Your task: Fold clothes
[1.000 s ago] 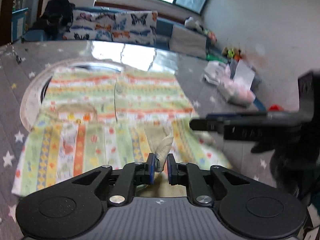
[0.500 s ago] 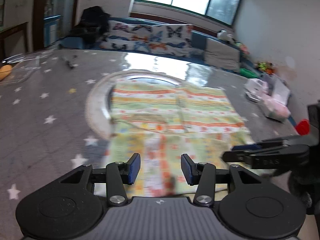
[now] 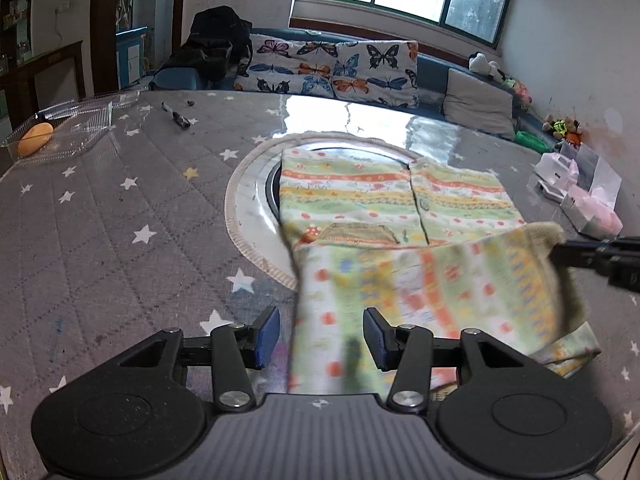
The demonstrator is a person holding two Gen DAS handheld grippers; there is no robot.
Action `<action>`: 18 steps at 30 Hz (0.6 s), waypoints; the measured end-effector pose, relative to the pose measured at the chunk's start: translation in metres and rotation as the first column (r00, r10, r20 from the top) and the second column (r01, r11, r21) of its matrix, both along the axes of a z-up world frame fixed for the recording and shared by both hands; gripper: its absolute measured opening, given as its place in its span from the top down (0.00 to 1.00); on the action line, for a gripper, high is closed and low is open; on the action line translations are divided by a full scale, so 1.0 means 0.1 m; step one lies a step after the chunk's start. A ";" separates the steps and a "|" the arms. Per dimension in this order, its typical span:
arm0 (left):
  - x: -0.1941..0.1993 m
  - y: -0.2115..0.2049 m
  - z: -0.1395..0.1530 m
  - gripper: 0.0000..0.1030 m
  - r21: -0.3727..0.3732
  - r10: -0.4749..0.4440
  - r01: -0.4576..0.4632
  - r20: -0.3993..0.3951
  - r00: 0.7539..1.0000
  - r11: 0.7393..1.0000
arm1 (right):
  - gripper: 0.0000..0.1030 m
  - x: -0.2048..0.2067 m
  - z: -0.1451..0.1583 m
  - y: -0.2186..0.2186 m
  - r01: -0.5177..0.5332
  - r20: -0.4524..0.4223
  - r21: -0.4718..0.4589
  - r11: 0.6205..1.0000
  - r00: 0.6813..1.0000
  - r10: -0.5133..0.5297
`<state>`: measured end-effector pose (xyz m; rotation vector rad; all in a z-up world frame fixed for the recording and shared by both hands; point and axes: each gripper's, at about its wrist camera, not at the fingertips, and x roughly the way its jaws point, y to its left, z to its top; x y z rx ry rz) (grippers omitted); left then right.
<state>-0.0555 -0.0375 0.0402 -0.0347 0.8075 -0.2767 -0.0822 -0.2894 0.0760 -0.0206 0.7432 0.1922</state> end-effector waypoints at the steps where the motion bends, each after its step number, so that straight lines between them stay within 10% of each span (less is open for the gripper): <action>1: 0.01 0.01 -0.01 0.52 0.001 0.005 -0.005 -0.003 1.000 1.000 | 0.94 0.02 -0.05 -0.01 0.001 -0.016 -0.005 1.000 1.000 -0.001; 18: 0.44 -0.35 -0.12 0.55 0.055 -0.109 0.109 -0.005 0.994 0.993 | 0.77 0.32 -0.46 0.15 -0.124 -0.100 -0.042 0.991 0.988 0.119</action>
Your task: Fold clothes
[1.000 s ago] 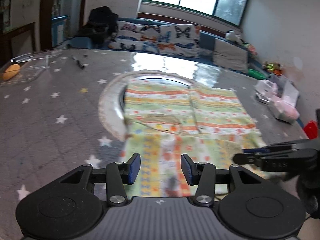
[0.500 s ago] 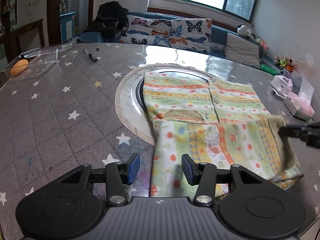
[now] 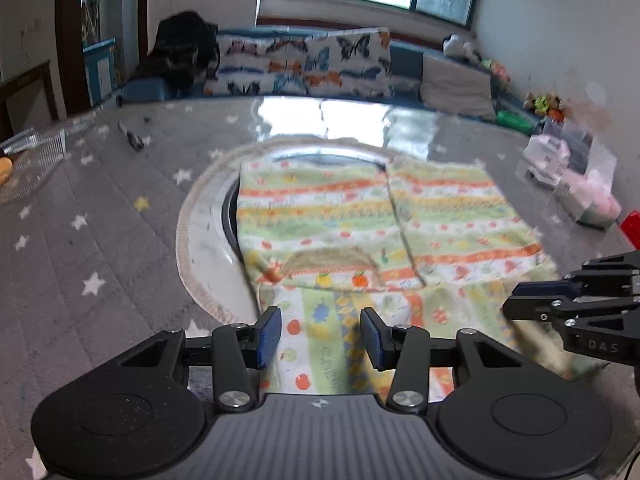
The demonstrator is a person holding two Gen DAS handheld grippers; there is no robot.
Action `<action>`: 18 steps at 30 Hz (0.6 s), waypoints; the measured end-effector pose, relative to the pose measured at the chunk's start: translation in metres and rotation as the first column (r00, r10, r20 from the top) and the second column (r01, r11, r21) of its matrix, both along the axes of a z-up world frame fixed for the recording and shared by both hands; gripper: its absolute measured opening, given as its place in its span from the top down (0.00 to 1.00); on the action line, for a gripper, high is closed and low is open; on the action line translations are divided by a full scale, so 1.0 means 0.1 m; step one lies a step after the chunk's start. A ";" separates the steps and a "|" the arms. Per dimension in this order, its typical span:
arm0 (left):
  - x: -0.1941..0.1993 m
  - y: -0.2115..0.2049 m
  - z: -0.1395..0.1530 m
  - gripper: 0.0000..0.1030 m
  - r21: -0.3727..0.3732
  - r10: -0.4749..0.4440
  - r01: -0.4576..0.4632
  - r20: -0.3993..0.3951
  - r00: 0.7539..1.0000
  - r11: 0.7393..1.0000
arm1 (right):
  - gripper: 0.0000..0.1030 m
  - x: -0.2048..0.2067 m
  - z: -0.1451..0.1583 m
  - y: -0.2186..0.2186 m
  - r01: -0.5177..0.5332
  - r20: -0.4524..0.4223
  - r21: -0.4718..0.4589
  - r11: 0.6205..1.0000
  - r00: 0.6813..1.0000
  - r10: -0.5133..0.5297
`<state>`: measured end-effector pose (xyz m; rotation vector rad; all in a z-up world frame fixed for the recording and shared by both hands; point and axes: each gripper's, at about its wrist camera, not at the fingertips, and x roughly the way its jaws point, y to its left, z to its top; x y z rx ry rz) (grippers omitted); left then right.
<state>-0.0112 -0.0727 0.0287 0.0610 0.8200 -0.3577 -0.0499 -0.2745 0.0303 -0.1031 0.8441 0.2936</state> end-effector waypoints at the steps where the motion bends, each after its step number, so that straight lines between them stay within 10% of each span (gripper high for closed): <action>1: 0.01 0.00 -0.05 0.55 0.023 0.009 -0.009 -0.003 1.000 1.000 | 0.77 0.01 -0.02 0.00 -0.002 -0.005 -0.003 1.000 1.000 0.002; 18: -0.59 -0.20 -0.05 0.53 0.071 -0.135 0.132 0.034 0.990 0.989 | 0.67 -0.48 0.08 -0.01 -0.090 -0.009 -0.023 0.996 0.996 0.090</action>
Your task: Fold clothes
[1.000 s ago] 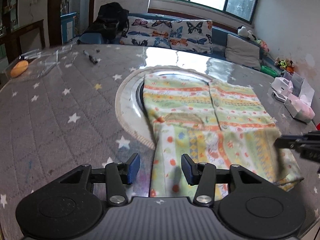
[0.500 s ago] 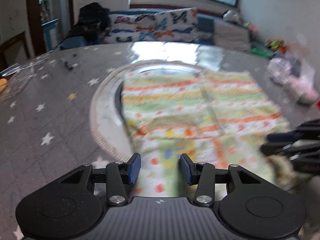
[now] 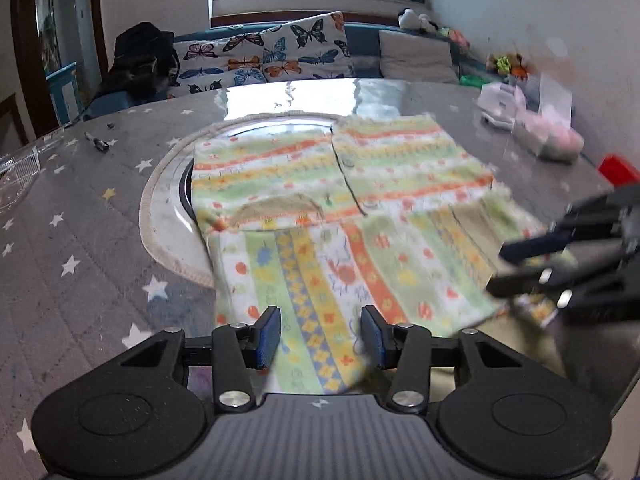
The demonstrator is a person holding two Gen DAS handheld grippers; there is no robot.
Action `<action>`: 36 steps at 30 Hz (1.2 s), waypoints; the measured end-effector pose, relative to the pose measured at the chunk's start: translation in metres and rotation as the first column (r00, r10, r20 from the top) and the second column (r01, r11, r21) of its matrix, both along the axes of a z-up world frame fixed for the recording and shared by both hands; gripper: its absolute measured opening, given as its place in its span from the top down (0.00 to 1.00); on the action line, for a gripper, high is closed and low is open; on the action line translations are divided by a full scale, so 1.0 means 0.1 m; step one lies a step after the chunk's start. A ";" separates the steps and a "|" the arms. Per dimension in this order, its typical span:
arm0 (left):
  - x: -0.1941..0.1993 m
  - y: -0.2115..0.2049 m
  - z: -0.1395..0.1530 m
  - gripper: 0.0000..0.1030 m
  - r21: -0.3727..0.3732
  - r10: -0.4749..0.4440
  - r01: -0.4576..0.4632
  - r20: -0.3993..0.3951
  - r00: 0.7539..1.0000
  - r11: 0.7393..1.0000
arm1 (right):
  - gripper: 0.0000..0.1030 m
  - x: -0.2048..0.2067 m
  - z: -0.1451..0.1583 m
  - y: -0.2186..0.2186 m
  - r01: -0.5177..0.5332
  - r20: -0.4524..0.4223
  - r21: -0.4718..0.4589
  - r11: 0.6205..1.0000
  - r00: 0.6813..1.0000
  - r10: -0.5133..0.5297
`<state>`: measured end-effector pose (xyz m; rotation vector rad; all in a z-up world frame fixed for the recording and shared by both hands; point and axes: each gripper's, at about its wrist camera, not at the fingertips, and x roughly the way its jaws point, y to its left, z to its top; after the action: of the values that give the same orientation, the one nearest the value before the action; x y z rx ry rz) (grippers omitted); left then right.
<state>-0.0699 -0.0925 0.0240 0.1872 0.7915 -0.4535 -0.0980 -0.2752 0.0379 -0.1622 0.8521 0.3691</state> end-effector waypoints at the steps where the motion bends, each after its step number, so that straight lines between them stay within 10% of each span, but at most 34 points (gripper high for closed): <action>1: -0.01 0.00 0.00 0.53 0.003 -0.003 0.003 0.003 1.000 1.000 | 0.66 -0.01 0.02 0.00 0.001 0.007 0.002 1.000 1.000 -0.001; 36: -0.13 -0.09 0.03 0.51 -0.027 0.020 -0.022 -0.095 0.995 0.999 | 0.53 0.00 -0.04 0.26 -0.062 0.013 0.008 0.998 0.998 0.062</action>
<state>-0.0826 -0.1019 0.0273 0.1323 0.8785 -0.4558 -0.0980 -0.2492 0.0337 -0.1838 0.8339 0.4292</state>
